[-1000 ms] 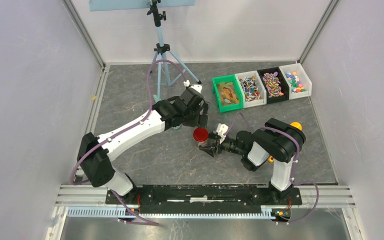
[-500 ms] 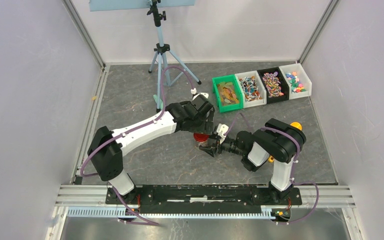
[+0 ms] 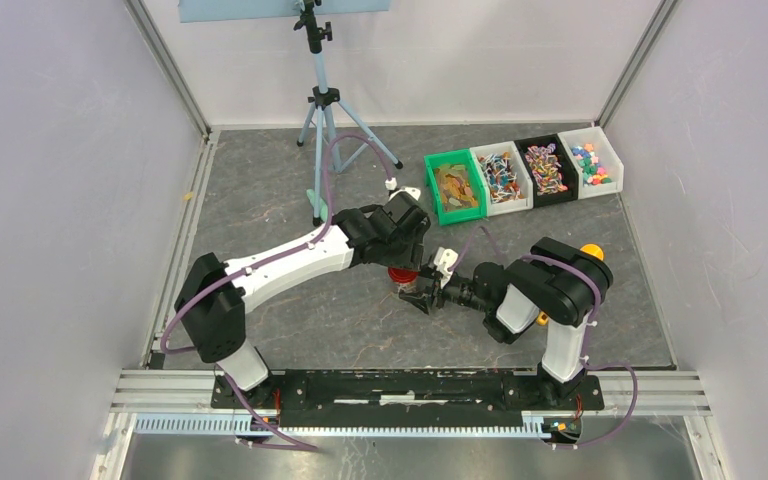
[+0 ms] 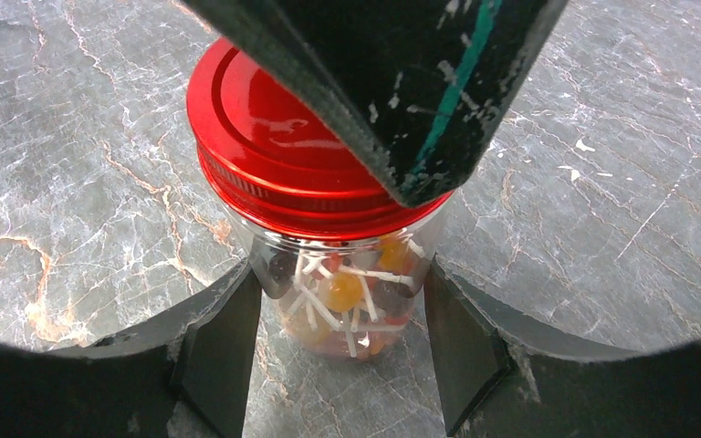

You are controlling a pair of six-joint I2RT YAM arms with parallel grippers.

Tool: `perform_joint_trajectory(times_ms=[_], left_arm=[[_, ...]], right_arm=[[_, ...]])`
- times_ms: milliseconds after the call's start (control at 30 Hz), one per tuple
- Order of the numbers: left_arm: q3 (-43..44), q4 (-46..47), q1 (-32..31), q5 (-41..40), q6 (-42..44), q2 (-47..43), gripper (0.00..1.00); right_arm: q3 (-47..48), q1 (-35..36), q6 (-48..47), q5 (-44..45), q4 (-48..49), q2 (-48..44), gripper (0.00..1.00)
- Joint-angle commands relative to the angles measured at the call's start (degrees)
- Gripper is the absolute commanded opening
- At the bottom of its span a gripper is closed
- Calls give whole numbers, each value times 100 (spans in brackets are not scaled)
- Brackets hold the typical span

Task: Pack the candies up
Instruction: Screw the bottle lid onto the packing bottle.

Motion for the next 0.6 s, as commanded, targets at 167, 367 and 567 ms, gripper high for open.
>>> perform_joint_trajectory(times_ms=[167,367,567], left_arm=[[-303,762,-32,1162,2406,-196,49],[-907,1342,34,1964,4001,-511,44],[-843,1152,389,3487,5057,-383,48]], right_arm=[[-223,-105,-191,14,2637,89,51],[-222,-194,-138,-179,2646,76,50],[-197,-249,-91,-333,2642,57,50]])
